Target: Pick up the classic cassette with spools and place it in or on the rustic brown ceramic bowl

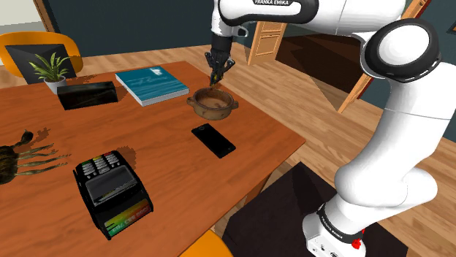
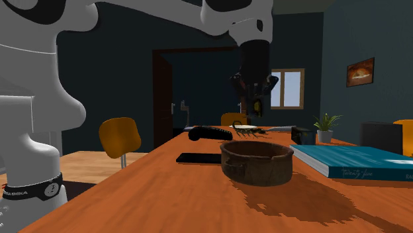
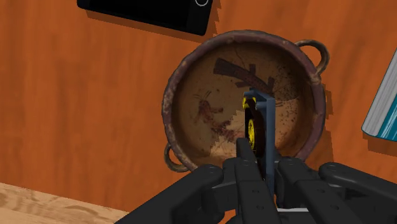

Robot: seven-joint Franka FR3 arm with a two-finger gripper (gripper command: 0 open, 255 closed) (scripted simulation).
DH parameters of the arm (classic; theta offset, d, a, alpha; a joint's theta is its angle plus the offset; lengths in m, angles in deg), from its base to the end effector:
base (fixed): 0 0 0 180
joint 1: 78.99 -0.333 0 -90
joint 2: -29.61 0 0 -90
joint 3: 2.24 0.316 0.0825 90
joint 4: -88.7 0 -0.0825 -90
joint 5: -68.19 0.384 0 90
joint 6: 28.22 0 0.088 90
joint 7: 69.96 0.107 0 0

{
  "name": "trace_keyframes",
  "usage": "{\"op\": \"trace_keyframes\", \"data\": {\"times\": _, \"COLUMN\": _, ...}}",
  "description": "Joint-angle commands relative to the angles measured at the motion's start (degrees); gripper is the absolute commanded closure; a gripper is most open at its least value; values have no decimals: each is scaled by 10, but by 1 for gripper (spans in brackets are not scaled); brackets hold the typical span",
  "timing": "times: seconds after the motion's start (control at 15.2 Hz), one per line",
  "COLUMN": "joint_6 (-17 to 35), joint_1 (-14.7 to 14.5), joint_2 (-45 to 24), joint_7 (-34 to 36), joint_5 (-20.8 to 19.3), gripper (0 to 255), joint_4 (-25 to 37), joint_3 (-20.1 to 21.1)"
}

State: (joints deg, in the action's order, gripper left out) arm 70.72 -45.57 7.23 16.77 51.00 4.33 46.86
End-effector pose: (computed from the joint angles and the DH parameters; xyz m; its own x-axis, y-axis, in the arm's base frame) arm 0.6437 0.0685 0.5150 0.3339 -0.9426 0.0041 -0.9426 -0.3338 0.0022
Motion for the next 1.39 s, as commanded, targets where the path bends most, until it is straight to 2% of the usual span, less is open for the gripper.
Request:
{"op": "trace_keyframes", "data": {"times": 0.0, "joint_6": 6, "joint_1": -4, "joint_2": -12, "joint_7": -1, "joint_5": -8, "gripper": 255, "joint_4": 3, "joint_3": -5}}
{"op": "trace_keyframes", "data": {"times": 0.79, "joint_6": 93, "joint_1": 5, "joint_2": -25, "joint_7": 12, "joint_5": -23, "gripper": 255, "joint_4": -77, "joint_3": -13}}
{"op": "trace_keyframes", "data": {"times": 1.25, "joint_6": 93, "joint_1": 5, "joint_2": -25, "joint_7": 12, "joint_5": -23, "gripper": 255, "joint_4": -77, "joint_3": -13}}
{"op": "trace_keyframes", "data": {"times": 1.32, "joint_6": 93, "joint_1": 5, "joint_2": -25, "joint_7": 12, "joint_5": -23, "gripper": 0, "joint_4": -77, "joint_3": -13}}
